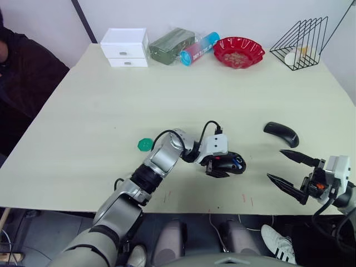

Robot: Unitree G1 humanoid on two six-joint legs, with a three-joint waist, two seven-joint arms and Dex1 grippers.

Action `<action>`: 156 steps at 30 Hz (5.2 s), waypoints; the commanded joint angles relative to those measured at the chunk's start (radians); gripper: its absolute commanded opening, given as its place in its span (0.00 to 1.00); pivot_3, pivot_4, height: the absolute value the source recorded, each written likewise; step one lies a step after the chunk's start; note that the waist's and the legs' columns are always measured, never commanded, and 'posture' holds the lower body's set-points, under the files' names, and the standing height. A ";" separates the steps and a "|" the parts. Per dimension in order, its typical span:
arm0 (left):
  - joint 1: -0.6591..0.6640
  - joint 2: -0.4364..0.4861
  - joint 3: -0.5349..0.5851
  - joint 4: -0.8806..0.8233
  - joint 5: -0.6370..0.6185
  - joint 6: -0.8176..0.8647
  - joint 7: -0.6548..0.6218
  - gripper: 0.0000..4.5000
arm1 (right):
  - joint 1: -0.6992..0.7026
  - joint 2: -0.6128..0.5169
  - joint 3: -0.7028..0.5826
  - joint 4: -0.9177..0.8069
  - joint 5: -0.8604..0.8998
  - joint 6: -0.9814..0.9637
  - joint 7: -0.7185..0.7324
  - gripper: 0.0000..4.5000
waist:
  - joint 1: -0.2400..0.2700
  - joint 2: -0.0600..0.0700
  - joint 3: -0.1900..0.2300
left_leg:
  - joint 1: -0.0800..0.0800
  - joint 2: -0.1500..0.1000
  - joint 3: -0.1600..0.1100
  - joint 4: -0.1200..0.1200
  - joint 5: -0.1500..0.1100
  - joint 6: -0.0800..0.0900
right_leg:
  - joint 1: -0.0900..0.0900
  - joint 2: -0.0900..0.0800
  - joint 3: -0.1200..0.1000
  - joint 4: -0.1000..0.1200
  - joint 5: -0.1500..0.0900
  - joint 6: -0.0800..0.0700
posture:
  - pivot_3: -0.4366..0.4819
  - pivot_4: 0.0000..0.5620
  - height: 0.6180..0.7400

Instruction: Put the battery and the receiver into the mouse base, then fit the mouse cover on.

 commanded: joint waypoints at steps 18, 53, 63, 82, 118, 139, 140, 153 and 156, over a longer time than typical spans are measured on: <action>0.343 0.304 0.452 -0.366 -0.403 -0.033 -0.096 0.99 | 0.011 0.082 -0.031 0.056 0.010 -0.090 -0.032 1.00 | 0.006 0.008 0.008 | 0.000 0.001 0.001 -0.001 0.000 0.000 | -0.001 -0.001 0.000 0.000 0.000 0.000 | 0.48 0.27 1.00; 0.468 0.474 0.609 -0.448 -0.603 -0.098 -0.182 0.99 | -0.554 -0.207 0.072 0.626 -0.191 0.139 -0.052 1.00 | 0.009 0.009 0.012 | 0.000 0.000 0.008 -0.001 0.000 -0.001 | -0.003 -0.002 0.004 0.000 0.000 0.000 | 0.48 0.27 1.00; 0.385 0.486 0.603 -0.400 -0.630 -0.078 -0.251 0.99 | -0.671 -0.251 0.130 0.738 -0.253 0.187 0.011 1.00 | 0.010 0.009 0.012 | -0.002 0.000 0.013 -0.006 0.000 -0.001 | -0.009 -0.002 0.008 0.000 0.001 0.001 | 0.48 0.27 1.00; 0.335 0.438 0.669 -0.477 -0.770 0.078 -0.053 0.99 | -0.705 -0.251 0.149 0.759 -0.297 0.286 -0.018 1.00 | 0.000 0.007 0.013 | -0.001 0.000 0.015 -0.011 0.000 -0.001 | -0.010 -0.002 0.010 -0.001 0.001 0.001 | 0.48 0.27 1.00; 0.607 0.484 0.793 -0.563 -0.786 0.037 -0.061 0.99 | -0.742 -0.237 0.166 0.819 -0.314 0.244 -0.002 1.00 | -0.013 0.007 0.013 | 0.000 0.001 0.017 -0.011 0.000 -0.001 | -0.011 -0.002 0.012 0.000 0.001 0.001 | 0.48 0.27 1.00; 0.632 0.495 0.778 -0.540 -0.761 -0.010 -0.091 0.99 | -0.783 -0.216 0.176 0.873 -0.338 0.213 0.007 1.00 | -0.014 0.007 0.013 | 0.001 0.001 0.019 -0.011 0.000 -0.001 | -0.011 -0.002 0.013 0.000 0.001 0.001 | 0.48 0.27 1.00; 0.630 0.494 0.777 -0.537 -0.759 -0.011 -0.093 0.99 | -0.781 -0.214 0.176 0.873 -0.338 0.210 0.007 1.00 | -0.014 0.007 0.013 | 0.001 0.001 0.019 -0.011 0.000 -0.001 | -0.011 -0.002 0.013 0.000 0.001 0.001 | 0.48 0.27 1.00; 0.611 0.489 0.764 -0.524 -0.745 -0.018 -0.104 0.99 | -0.773 -0.234 0.187 0.883 -0.362 0.185 0.047 1.00 | -0.014 0.007 0.013 | 0.001 0.001 0.019 -0.011 0.000 -0.001 | -0.011 -0.002 0.014 0.000 0.001 0.001 | 0.48 0.27 1.00; 0.611 0.488 0.762 -0.522 -0.740 -0.020 -0.107 0.99 | -0.773 -0.234 0.181 0.891 -0.365 0.169 0.049 1.00 | -0.014 0.007 0.013 | 0.001 0.001 0.019 -0.011 0.000 -0.001 | -0.011 -0.002 0.014 0.000 0.001 0.001 | 0.48 0.27 1.00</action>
